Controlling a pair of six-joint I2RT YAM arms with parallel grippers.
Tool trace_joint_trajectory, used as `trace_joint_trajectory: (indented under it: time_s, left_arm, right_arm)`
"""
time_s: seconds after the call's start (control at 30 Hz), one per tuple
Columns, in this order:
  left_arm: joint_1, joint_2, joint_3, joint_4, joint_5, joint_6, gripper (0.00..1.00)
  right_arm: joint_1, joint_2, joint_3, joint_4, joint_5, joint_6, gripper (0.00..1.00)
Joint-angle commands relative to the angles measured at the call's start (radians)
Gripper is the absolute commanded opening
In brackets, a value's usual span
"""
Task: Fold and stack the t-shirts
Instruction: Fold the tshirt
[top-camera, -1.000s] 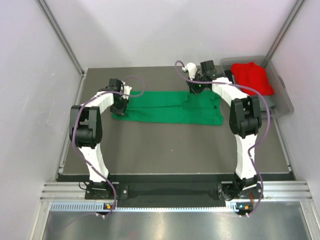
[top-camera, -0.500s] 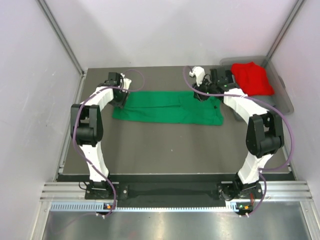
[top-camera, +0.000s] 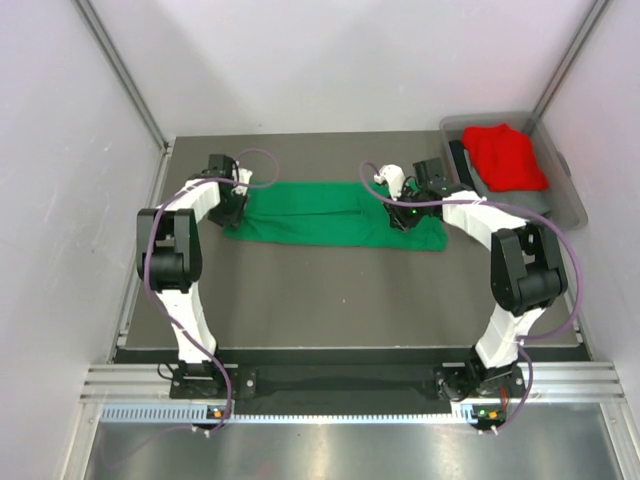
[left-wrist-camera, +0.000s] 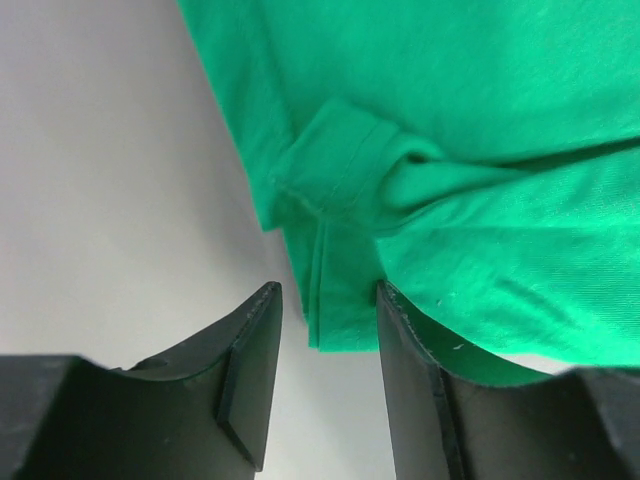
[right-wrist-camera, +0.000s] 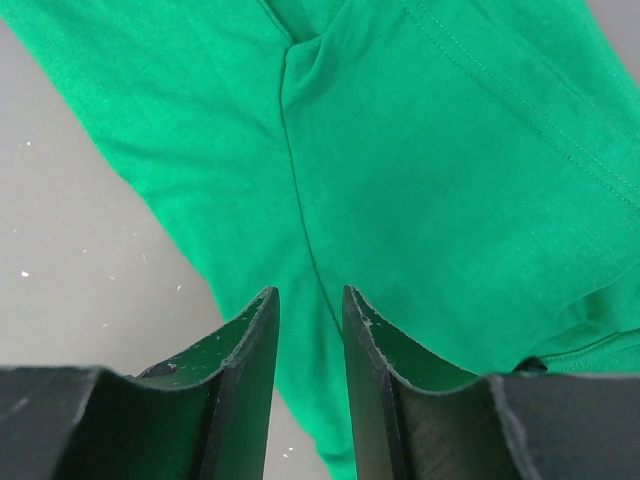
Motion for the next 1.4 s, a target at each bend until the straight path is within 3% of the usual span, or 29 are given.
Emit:
trace_joint_trajectory:
  time_s: [0.0,0.17,0.33,0.53,0.73,0.83,0.97,1.2,1.37]
  left_arm:
    - [0.018,-0.052,-0.02,-0.022,0.013,-0.013,0.47]
    - [0.023,-0.032,-0.021,-0.031,0.053,-0.016,0.45]
    - [0.024,-0.015,-0.023,-0.042,0.104,-0.024,0.23]
    - [0.024,-0.078,-0.072,-0.025,0.086,-0.034,0.26]
    - [0.049,-0.09,-0.086,-0.031,0.067,-0.03,0.24]
    - [0.049,-0.1,-0.103,-0.032,0.067,-0.027,0.08]
    - [0.049,-0.126,-0.129,-0.037,0.067,-0.024,0.0]
    - [0.049,-0.198,-0.201,-0.063,0.067,-0.007,0.0]
    - [0.049,-0.283,-0.274,-0.081,0.052,-0.007,0.15]
  right_arm:
    - [0.006,-0.017,0.015,0.035,-0.031,-0.006,0.33]
    - [0.006,-0.021,0.004,0.035,-0.027,-0.006,0.32]
    - [0.006,-0.025,-0.005,0.035,-0.015,-0.016,0.32]
    - [0.0,0.043,0.001,0.048,0.015,-0.028,0.32]
    - [0.0,0.167,0.11,0.028,0.051,-0.036,0.31]
    - [0.0,0.207,0.168,-0.003,0.063,-0.042,0.31]
    - [-0.005,0.242,0.225,-0.024,0.101,-0.028,0.3]
    - [-0.006,0.322,0.308,-0.073,0.17,0.012,0.28]
    - [-0.008,0.29,0.279,-0.075,0.166,0.015,0.28]
